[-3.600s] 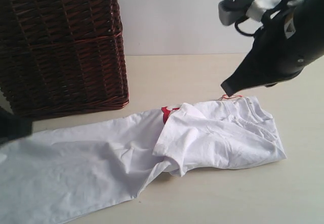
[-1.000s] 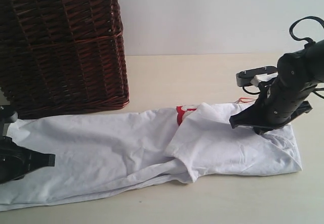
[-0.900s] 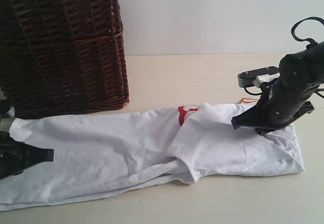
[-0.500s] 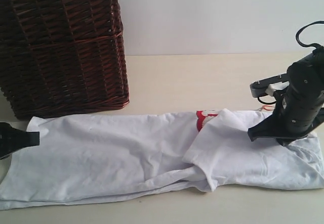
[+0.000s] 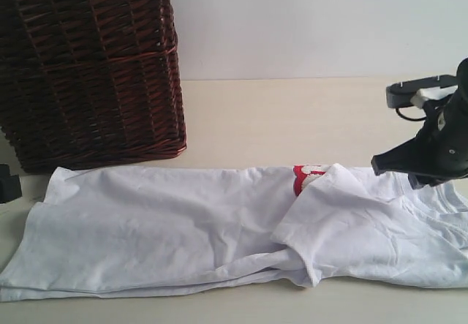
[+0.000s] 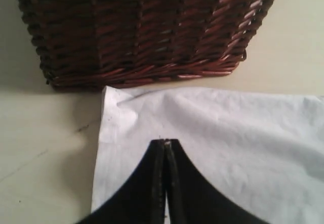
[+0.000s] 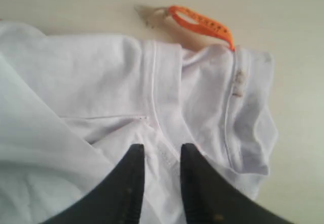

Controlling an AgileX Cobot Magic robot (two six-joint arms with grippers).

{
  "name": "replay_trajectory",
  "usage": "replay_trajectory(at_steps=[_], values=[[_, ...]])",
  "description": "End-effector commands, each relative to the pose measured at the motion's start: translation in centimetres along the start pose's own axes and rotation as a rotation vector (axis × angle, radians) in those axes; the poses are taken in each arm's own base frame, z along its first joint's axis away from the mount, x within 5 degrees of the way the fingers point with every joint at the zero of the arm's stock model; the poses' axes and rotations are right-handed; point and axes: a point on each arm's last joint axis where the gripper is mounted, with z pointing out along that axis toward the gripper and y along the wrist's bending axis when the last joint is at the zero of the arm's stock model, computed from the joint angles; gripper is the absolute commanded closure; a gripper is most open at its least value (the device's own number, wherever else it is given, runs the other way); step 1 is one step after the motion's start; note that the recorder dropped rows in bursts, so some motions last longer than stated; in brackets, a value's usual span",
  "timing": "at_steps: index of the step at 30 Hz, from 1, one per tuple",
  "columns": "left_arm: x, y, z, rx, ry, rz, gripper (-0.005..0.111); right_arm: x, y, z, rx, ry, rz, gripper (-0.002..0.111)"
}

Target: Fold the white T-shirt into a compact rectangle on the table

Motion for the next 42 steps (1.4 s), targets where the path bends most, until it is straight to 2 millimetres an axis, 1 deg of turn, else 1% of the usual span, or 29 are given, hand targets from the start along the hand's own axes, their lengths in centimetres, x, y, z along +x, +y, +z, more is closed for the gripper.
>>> replay_trajectory(at_steps=[1,4,5,7,10,12,13,15,17,19,21,23,26,30,31,34,36,39,42], values=[[-0.1,0.2,-1.3,0.004,-0.087,-0.030,0.107,-0.4,-0.4,-2.7,-0.023,-0.095,0.031,0.064],[0.3,0.3,-1.3,0.005,-0.075,-0.119,0.106,-0.3,-0.5,-3.7,-0.030,-0.106,0.033,0.057],[0.5,0.3,-1.2,0.005,-0.060,-0.129,0.102,-0.2,-0.4,-3.8,-0.038,-0.104,0.028,0.056],[1.0,0.2,-1.3,0.011,-0.001,-0.127,0.091,-0.1,-0.3,-4.0,-0.057,-0.103,0.032,0.055],[1.3,0.1,-2.2,0.031,0.010,-0.111,0.068,-0.2,0.0,-4.4,-0.100,-0.118,0.033,0.055],[1.3,0.1,-3.3,0.048,-0.050,-0.110,0.059,-0.3,0.3,-4.8,-0.133,-0.146,0.035,0.055],[1.3,0.1,-3.9,0.056,-0.083,-0.110,0.058,-0.4,0.3,-5.0,-0.143,-0.160,0.038,0.055],[1.0,0.1,-5.4,0.081,-0.175,-0.110,0.060,-0.6,0.5,-5.2,-0.162,-0.181,0.037,0.055],[0.9,0.1,-6.9,0.106,-0.260,-0.109,0.066,-0.6,0.6,-5.2,-0.174,-0.187,0.036,0.055],[1.0,0.1,-8.3,0.132,-0.340,-0.113,0.077,-0.7,0.6,-5.2,-0.178,-0.191,0.041,0.055],[1.4,0.2,-9.9,0.163,-0.434,-0.111,0.092,-0.7,0.7,-5.2,-0.187,-0.191,0.052,0.056],[1.9,0.3,-10.9,0.184,-0.498,-0.110,0.107,-0.7,0.7,-5.2,-0.188,-0.192,0.046,0.057],[2.7,0.5,-12.0,0.209,-0.577,-0.107,0.107,-0.6,0.7,-5.2,-0.188,-0.184,0.045,0.059],[3.5,0.6,-13.2,0.242,-0.623,-0.098,0.107,-0.5,0.7,-5.2,-0.182,-0.175,0.038,0.060],[3.6,0.6,-13.3,0.246,-0.629,-0.091,0.107,-0.4,0.4,-5.1,-0.162,-0.167,0.028,0.060],[3.6,0.6,-13.4,0.236,-0.639,-0.064,0.107,-0.1,-1.4,-4.9,-0.055,-0.125,0.074,0.059],[3.5,0.6,-13.4,0.229,-0.654,-0.051,0.107,0.0,-2.0,-4.8,-0.038,-0.109,0.090,0.059],[3.8,0.7,-13.1,0.222,-0.647,-0.042,0.107,0.0,-1.5,-4.8,-0.082,-0.107,0.057,0.059],[4.5,0.8,-12.0,0.238,-0.586,-0.130,0.107,-0.2,-0.5,-5.0,-0.178,-0.127,0.039,0.059]])
